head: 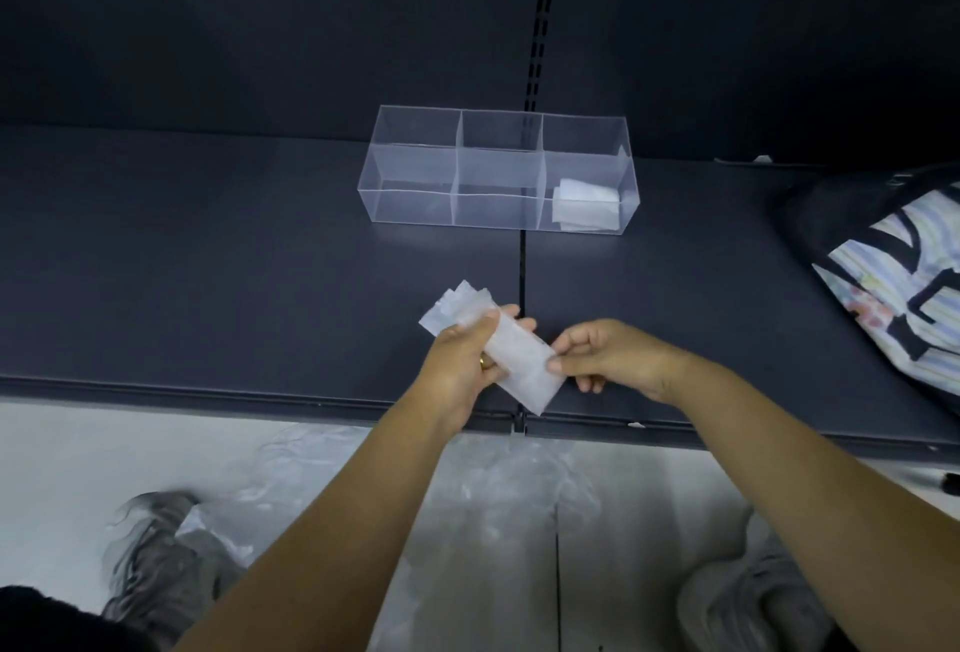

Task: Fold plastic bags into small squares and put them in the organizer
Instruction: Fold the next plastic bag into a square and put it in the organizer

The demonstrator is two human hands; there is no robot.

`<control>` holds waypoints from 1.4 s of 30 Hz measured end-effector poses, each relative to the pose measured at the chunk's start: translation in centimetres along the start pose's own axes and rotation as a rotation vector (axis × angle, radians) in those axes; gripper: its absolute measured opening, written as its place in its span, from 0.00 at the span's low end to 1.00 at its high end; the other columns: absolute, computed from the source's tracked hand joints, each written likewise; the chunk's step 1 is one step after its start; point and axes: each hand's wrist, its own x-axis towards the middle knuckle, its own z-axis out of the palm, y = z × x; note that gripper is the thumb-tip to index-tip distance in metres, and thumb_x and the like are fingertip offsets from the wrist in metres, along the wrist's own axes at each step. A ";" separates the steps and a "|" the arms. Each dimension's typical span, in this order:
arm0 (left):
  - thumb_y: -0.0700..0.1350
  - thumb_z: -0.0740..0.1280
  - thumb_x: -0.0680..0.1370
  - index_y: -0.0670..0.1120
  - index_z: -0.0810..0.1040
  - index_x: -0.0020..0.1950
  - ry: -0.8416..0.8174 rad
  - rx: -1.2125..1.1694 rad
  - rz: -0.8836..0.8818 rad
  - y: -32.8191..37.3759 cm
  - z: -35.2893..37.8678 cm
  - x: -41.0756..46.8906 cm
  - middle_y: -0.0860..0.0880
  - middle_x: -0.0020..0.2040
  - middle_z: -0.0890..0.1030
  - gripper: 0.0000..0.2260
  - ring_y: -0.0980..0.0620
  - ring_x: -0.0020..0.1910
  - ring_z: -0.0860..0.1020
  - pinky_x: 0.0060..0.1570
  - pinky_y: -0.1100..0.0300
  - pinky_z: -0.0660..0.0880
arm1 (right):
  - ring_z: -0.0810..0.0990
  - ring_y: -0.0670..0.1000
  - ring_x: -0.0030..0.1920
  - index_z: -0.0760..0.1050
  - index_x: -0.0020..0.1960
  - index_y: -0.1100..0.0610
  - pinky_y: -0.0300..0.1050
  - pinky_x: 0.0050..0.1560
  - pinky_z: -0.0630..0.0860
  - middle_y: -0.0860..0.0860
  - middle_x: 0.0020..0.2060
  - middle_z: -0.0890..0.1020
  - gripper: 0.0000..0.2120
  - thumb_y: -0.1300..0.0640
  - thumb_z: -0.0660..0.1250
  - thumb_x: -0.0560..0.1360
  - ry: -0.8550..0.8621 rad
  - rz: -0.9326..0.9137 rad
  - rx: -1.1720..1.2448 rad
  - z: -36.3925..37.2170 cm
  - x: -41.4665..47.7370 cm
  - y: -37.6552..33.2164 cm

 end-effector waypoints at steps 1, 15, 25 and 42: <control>0.44 0.58 0.83 0.41 0.77 0.61 0.026 0.014 -0.014 0.0 -0.6 0.6 0.43 0.54 0.83 0.12 0.49 0.53 0.82 0.53 0.56 0.78 | 0.72 0.44 0.26 0.80 0.45 0.57 0.35 0.28 0.70 0.45 0.25 0.79 0.01 0.61 0.71 0.74 0.045 0.013 -0.015 0.2 0.3 0.2; 0.37 0.62 0.79 0.41 0.79 0.60 0.560 0.897 0.755 -0.3 -3.8 1.8 0.43 0.55 0.82 0.12 0.45 0.52 0.80 0.57 0.54 0.75 | 0.76 0.44 0.24 0.78 0.42 0.59 0.35 0.22 0.67 0.49 0.26 0.81 0.03 0.65 0.71 0.72 0.203 0.121 -0.046 1.0 1.2 0.1; 0.46 0.70 0.76 0.44 0.70 0.71 0.002 1.271 0.763 -6.3 -2.2 -1.1 0.47 0.69 0.74 0.25 0.50 0.68 0.70 0.67 0.64 0.63 | 0.78 0.45 0.26 0.76 0.46 0.58 0.35 0.25 0.70 0.51 0.33 0.83 0.05 0.56 0.68 0.77 0.101 0.266 0.296 1.1 -1.6 -1.8; 0.44 0.61 0.82 0.36 0.79 0.54 0.051 0.544 0.202 -0.8 -2.6 2.1 0.35 0.52 0.80 0.12 0.40 0.49 0.81 0.49 0.49 0.81 | 0.70 0.43 0.23 0.80 0.42 0.57 0.33 0.23 0.67 0.46 0.28 0.81 0.02 0.62 0.71 0.73 0.384 -0.084 0.064 3.1 2.3 -0.8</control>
